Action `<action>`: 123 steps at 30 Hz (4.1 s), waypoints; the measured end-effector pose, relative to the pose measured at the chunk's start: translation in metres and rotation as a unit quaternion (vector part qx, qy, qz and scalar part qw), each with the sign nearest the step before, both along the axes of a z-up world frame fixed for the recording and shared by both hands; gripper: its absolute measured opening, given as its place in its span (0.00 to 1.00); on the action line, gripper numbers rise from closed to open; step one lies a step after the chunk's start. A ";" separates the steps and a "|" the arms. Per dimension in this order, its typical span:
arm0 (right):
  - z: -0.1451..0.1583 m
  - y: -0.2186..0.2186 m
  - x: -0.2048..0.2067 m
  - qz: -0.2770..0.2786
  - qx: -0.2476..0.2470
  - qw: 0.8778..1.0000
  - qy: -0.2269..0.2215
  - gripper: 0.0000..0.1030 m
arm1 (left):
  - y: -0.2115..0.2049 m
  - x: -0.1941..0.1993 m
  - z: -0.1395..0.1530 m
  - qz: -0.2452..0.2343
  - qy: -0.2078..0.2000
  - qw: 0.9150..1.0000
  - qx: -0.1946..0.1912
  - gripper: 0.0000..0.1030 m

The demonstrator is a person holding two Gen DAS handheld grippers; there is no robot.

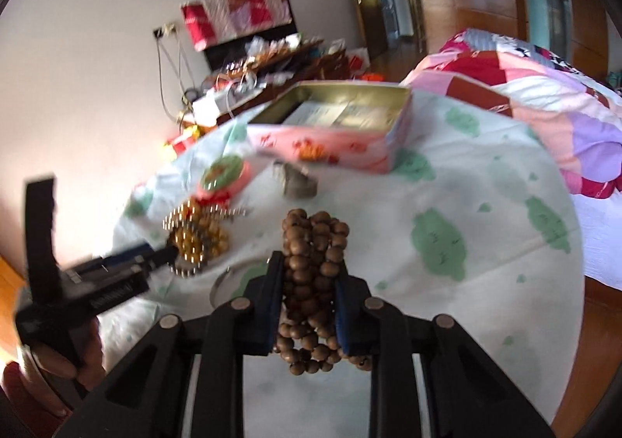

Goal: Organize jewelry
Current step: 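Grasp the brown wooden bead bracelet with the right tool, then grasp the dark bead bracelet with the left tool while the right tool lifts the brown beads, then carry both bracelets into the pink tin and open both tools, then withdraw both tools from the tin, then move the right tool over the silver bangle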

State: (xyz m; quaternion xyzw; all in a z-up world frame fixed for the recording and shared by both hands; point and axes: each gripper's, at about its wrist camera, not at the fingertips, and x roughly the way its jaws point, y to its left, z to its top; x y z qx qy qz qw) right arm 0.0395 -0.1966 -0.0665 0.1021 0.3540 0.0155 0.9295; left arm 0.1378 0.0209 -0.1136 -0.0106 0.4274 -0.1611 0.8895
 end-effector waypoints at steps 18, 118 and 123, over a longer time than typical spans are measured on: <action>0.007 -0.009 0.004 -0.031 0.019 0.999 -0.015 0.25 | 0.024 -0.025 0.047 -0.026 -0.076 0.996 -0.034 0.09; 0.002 0.001 0.008 -0.044 -0.036 0.998 -0.035 0.73 | 0.041 -0.044 0.041 0.031 -0.120 0.992 -0.013 0.68; -0.002 0.015 0.007 -0.011 -0.041 0.999 -0.025 0.73 | 0.042 -0.048 0.038 0.031 -0.119 0.992 -0.016 0.68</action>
